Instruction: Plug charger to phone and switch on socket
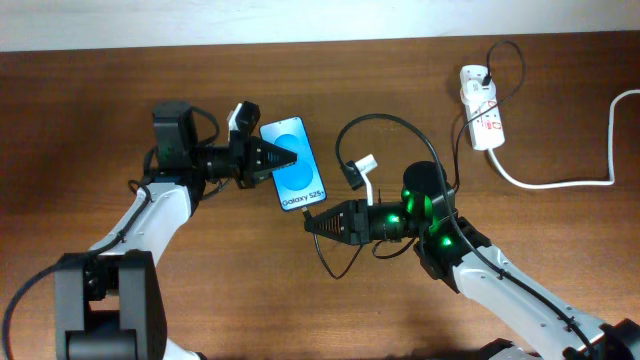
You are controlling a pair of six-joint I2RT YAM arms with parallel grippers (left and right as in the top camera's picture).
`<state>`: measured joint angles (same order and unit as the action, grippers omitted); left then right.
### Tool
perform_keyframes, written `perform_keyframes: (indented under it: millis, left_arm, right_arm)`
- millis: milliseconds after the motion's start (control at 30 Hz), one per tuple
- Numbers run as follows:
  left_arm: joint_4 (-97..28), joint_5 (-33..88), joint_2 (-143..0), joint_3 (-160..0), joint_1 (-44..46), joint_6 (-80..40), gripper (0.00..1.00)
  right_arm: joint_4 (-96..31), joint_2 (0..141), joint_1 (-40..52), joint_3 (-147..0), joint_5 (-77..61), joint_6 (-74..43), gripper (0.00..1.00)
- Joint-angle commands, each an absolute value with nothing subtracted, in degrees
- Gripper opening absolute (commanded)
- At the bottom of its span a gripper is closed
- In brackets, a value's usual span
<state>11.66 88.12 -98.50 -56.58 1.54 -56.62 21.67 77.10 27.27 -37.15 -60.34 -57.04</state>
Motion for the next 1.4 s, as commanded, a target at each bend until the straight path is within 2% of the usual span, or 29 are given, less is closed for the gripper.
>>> perform_keyframes:
  millis: [0, 1367]
  left_arm:
    - [12.0, 90.0, -98.5, -57.1, 1.3, -56.3, 0.0]
    - [12.0, 89.6, -98.5, -57.1, 1.4, -55.7, 0.0]
  right_arm:
    - [21.6, 77.3, 27.7, -36.8, -61.3, -56.4, 0.04]
    - [24.1, 77.3, 26.2, -36.8, -58.3, -64.2, 0.04]
